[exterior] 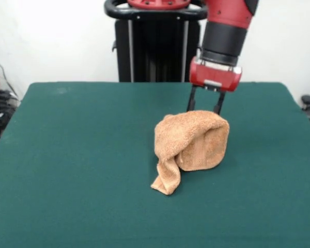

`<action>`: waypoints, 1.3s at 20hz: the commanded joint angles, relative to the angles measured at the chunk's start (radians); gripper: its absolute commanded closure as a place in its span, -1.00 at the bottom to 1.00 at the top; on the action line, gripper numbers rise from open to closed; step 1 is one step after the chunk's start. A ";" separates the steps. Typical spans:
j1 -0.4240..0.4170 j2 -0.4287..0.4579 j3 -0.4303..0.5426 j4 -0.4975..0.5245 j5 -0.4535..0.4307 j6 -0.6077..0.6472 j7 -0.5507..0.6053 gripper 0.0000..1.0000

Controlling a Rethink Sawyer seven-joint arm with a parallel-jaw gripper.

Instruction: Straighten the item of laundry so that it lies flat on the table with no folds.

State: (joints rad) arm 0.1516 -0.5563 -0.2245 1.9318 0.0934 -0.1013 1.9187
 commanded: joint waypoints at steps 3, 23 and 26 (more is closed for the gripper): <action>-0.021 0.088 0.191 0.061 0.008 -0.072 0.230 -1.00; 0.253 0.118 -0.049 0.095 0.295 -0.369 0.331 1.00; 0.272 0.081 -0.070 0.122 0.334 -0.369 0.306 1.00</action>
State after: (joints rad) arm 0.3700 -0.4501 -0.2795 1.9677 0.2957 -0.4056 1.9189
